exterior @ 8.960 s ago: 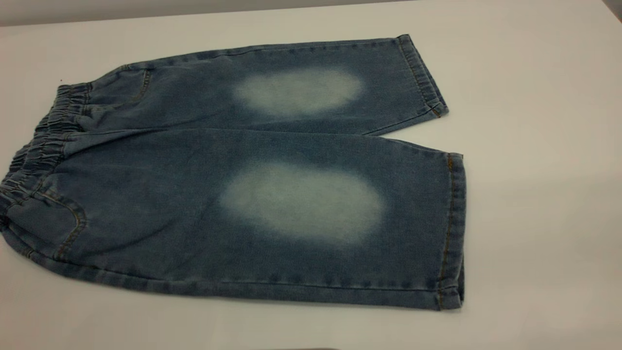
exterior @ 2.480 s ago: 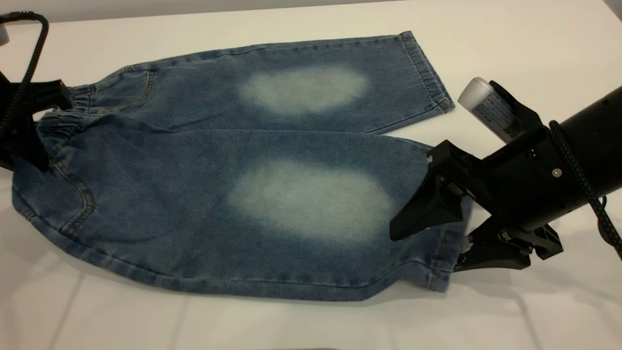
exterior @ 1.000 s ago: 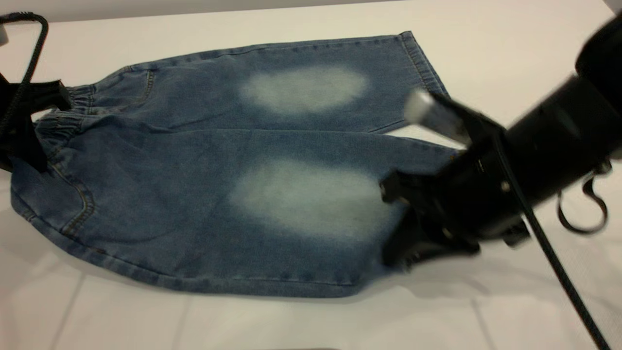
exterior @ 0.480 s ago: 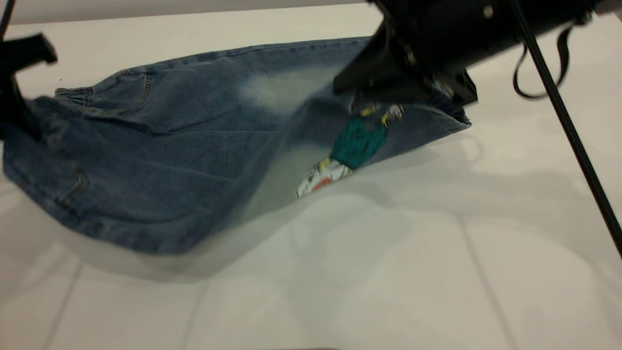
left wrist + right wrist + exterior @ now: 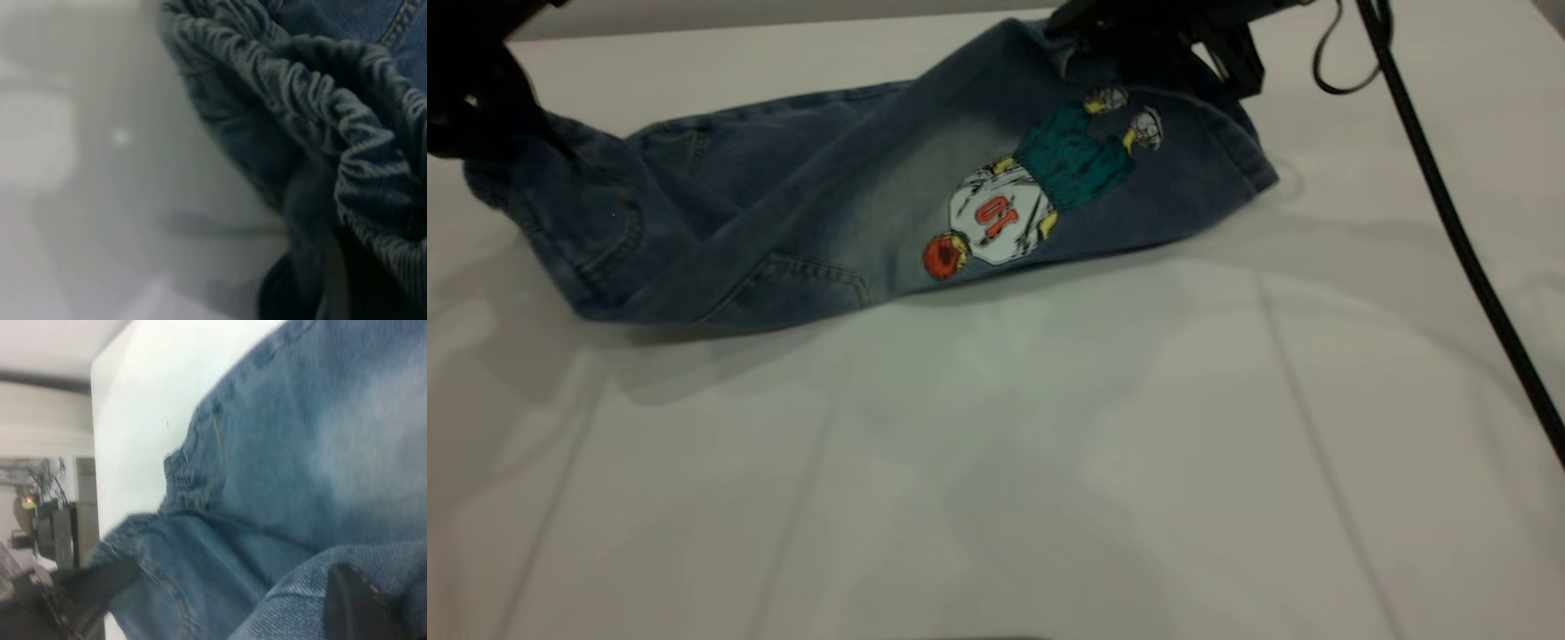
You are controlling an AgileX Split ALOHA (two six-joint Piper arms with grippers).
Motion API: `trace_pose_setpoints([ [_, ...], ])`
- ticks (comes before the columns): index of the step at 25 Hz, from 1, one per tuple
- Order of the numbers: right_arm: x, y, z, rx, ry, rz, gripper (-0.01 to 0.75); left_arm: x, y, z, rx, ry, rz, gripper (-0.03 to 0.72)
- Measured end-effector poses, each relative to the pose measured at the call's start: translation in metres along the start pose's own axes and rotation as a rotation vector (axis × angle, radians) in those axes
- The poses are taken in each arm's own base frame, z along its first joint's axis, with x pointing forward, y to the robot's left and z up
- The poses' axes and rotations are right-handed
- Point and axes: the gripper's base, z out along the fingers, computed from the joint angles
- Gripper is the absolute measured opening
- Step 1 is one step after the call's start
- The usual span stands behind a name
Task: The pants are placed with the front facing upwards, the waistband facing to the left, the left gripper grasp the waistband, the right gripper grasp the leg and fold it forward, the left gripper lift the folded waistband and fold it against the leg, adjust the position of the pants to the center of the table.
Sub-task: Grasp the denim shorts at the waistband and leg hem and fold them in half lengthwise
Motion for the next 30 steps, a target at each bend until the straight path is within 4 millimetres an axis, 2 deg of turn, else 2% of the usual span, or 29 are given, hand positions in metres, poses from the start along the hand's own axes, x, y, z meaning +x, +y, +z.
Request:
trace_pose_setpoints([
  [6,-0.026,-0.019,0.022,-0.014,-0.028,0.095,0.034,-0.005,0.0,0.024,0.039,-0.051,-0.251,0.098],
  [11,-0.048,-0.033,0.031,-0.024,-0.065,0.145,0.034,-0.01,0.003,0.037,0.054,-0.125,-0.408,0.099],
  [16,-0.057,-0.039,0.037,-0.002,-0.102,0.191,0.034,-0.011,0.012,0.051,0.037,-0.181,-0.55,0.1],
  [24,-0.067,-0.05,0.033,0.08,-0.196,0.252,0.034,-0.019,0.016,0.054,0.045,-0.287,-0.594,0.101],
  [30,-0.068,-0.051,0.032,0.091,-0.209,0.272,0.041,-0.019,0.018,0.057,0.038,-0.302,-0.589,0.104],
])
